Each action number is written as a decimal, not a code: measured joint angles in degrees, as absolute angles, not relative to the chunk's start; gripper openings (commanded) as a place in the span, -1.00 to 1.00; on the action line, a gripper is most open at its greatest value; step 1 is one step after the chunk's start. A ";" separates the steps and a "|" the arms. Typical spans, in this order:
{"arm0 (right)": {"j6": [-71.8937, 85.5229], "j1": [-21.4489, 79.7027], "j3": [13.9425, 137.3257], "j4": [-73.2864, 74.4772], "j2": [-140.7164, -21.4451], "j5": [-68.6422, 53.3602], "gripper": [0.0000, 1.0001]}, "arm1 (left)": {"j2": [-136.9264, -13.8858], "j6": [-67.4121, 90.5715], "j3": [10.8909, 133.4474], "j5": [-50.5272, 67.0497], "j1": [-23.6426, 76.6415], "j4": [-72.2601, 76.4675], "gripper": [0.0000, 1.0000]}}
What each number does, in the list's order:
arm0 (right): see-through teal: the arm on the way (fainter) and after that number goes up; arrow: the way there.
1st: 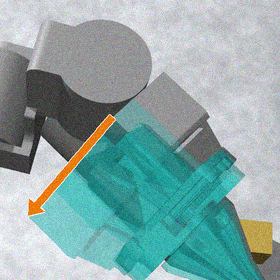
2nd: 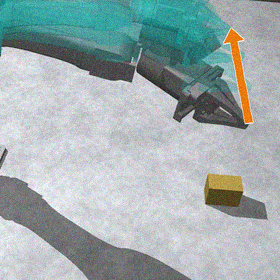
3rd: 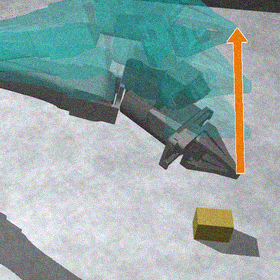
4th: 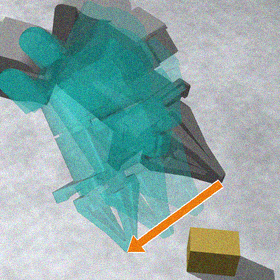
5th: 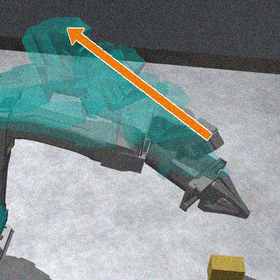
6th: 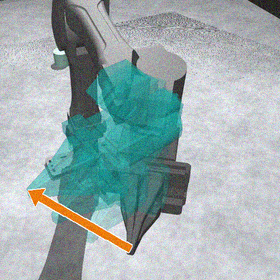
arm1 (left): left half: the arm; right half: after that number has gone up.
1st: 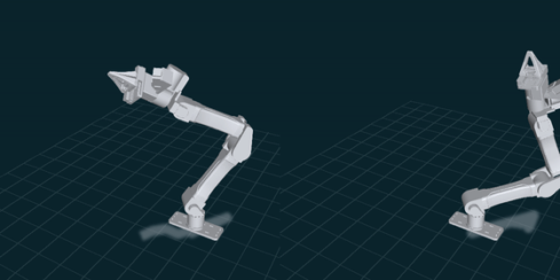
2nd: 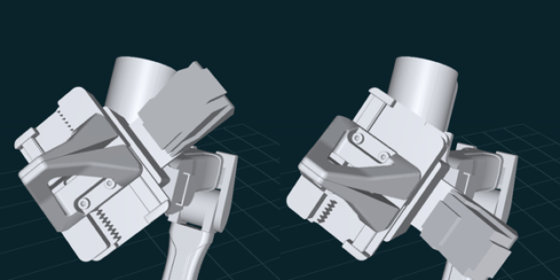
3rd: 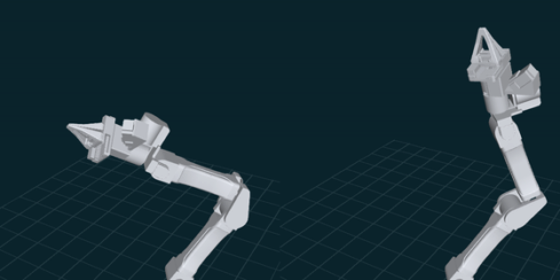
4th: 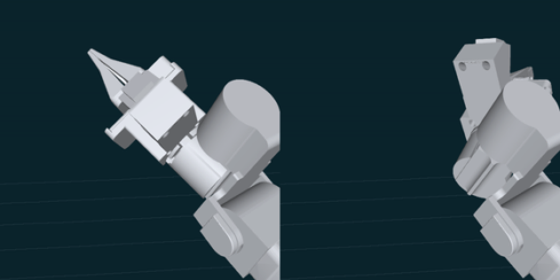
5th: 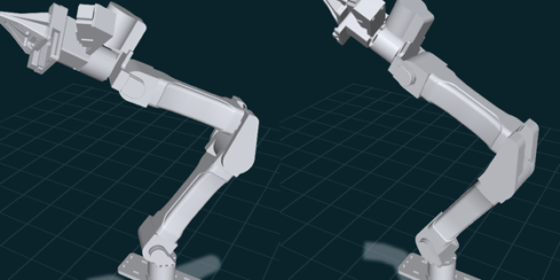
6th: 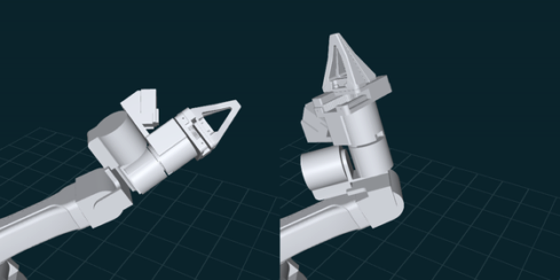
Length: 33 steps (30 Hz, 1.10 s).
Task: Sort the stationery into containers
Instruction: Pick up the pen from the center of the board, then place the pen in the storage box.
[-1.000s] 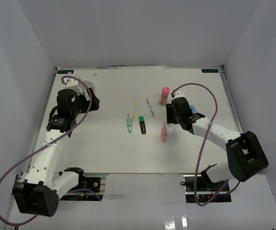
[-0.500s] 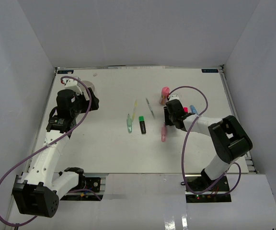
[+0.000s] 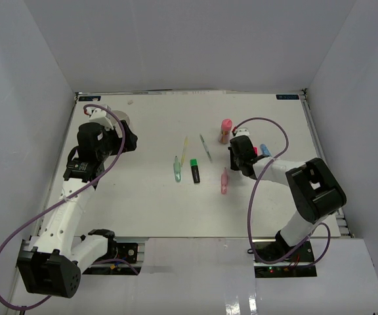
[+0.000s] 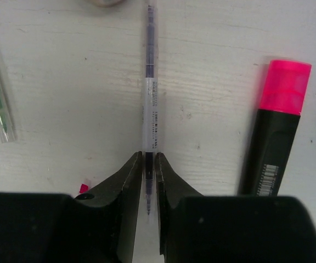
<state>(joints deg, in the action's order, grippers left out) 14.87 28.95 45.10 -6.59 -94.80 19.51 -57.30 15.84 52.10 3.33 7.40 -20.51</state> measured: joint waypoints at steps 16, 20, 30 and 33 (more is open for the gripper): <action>7.16 29.87 39.90 0.75 -59.42 10.11 -0.74 | -61.71 31.75 56.07 24.10 12.64 -18.92 0.96; 5.98 31.62 39.38 1.34 -51.99 3.11 -0.74 | -65.71 36.62 59.77 23.00 22.63 -16.95 0.96; 4.51 33.69 37.19 -0.10 -48.38 -8.32 -0.72 | -77.65 44.10 69.25 14.11 38.74 -11.09 0.94; 4.51 33.78 35.75 -0.91 -47.92 -9.69 -0.72 | -81.36 44.86 71.48 11.03 41.71 -10.13 0.85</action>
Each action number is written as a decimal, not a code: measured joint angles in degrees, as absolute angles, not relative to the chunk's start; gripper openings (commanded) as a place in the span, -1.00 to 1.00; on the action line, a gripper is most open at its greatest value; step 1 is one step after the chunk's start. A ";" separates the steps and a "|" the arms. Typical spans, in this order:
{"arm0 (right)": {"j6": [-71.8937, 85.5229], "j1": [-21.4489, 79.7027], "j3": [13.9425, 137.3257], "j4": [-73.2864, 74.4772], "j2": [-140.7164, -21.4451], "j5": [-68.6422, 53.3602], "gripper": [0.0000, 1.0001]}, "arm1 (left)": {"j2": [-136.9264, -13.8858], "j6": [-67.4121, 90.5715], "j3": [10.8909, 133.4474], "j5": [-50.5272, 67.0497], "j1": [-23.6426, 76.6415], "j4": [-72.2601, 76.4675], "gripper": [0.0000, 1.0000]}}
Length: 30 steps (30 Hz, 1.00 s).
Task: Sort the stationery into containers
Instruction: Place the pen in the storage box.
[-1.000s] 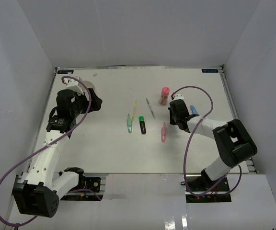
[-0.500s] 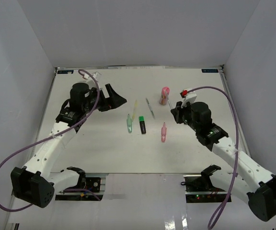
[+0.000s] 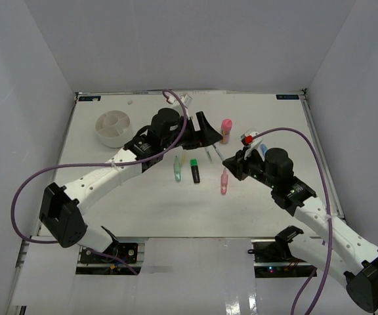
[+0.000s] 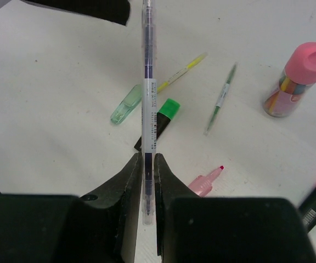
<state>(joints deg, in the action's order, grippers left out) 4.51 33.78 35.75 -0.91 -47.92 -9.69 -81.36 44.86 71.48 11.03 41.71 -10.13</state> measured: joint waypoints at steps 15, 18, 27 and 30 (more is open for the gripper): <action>6.20 33.78 33.41 -4.99 -46.52 -12.14 -0.59 | -87.37 47.24 72.27 4.19 45.12 -10.13 -0.36; 6.70 33.78 33.08 -5.17 -46.52 -12.14 -0.53 | -87.39 47.48 72.44 4.43 45.34 -10.00 -0.54; 7.68 33.87 32.88 -6.24 -46.50 -12.01 0.41 | -87.39 46.70 73.03 3.64 45.56 -10.20 -0.80; 7.66 33.87 32.88 -6.09 -46.44 -11.29 0.95 | -87.37 45.21 73.30 0.40 45.56 -11.25 -0.79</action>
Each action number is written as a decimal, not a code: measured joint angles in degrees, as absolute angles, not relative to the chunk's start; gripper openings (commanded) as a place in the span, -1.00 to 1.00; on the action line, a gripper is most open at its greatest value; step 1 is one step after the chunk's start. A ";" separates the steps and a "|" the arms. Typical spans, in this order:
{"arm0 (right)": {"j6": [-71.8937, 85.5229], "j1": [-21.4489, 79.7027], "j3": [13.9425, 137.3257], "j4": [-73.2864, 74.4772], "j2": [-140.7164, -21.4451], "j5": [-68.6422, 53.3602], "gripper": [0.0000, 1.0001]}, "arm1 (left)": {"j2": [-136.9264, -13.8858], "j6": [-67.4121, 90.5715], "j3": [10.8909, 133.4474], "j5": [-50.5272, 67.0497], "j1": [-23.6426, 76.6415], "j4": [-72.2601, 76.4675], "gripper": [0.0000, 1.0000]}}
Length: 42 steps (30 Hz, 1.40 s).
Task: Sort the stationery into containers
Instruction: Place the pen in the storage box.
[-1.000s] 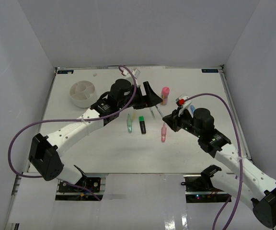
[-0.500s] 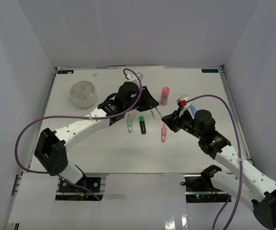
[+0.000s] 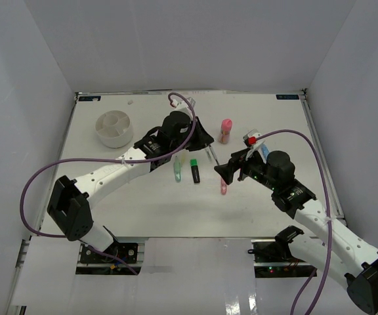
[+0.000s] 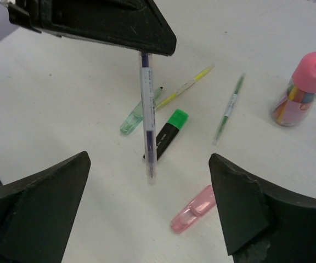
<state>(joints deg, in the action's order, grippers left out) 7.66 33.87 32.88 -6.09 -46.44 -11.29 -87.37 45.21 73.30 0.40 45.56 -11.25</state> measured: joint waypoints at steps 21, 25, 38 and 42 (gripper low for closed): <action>5.23 33.87 25.26 -7.77 -43.44 -9.43 0.80 | -85.45 22.57 78.50 -28.53 12.53 -6.90 -0.58; 4.82 33.87 25.26 -7.90 -43.48 -9.87 0.80 | -89.21 21.69 79.29 -27.31 7.49 -3.73 -0.58; 3.99 33.87 25.26 -7.90 -43.79 -10.92 0.80 | -100.77 21.71 82.13 -21.30 0.47 -2.79 -0.50; 3.92 33.87 25.26 -7.90 -43.99 -10.92 0.80 | -103.31 22.11 82.89 -19.40 -0.45 -2.63 -0.49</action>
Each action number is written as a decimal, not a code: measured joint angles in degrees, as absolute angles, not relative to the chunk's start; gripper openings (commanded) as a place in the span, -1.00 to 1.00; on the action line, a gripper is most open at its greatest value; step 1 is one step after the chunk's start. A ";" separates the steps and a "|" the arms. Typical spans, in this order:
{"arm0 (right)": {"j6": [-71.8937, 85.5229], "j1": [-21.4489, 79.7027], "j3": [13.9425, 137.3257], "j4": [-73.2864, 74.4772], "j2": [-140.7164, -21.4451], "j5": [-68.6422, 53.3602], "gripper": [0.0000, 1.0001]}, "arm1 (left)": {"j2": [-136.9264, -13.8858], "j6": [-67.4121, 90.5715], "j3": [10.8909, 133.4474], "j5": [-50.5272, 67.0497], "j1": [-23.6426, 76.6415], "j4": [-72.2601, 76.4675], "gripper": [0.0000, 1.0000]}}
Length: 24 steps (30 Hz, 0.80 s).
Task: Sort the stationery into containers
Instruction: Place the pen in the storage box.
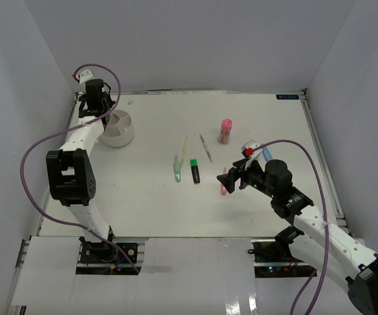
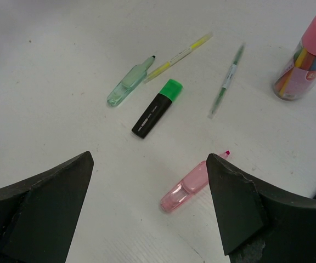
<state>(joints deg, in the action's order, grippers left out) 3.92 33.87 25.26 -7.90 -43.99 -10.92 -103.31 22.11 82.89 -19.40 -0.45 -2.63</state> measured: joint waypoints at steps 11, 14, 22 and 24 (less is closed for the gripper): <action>3.81 33.87 25.26 -7.88 -45.06 -11.14 0.80 | -102.96 22.00 84.31 -17.54 -2.46 -4.54 -0.58; 3.79 33.87 25.26 -7.90 -45.12 -11.31 0.80 | -101.06 20.56 84.71 -18.06 -2.46 -4.69 -0.57; 3.60 33.87 25.26 -7.90 -45.25 -12.01 0.80 | -97.41 19.62 86.35 -16.23 -2.46 -2.46 -0.54; 3.60 33.87 25.26 -7.90 -45.28 -12.08 0.80 | -97.45 19.99 86.54 -15.03 -2.46 -1.69 -0.53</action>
<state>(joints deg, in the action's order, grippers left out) 3.60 33.87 25.26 -7.90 -45.28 -12.08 -97.45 19.99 86.54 -15.03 -2.46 -1.69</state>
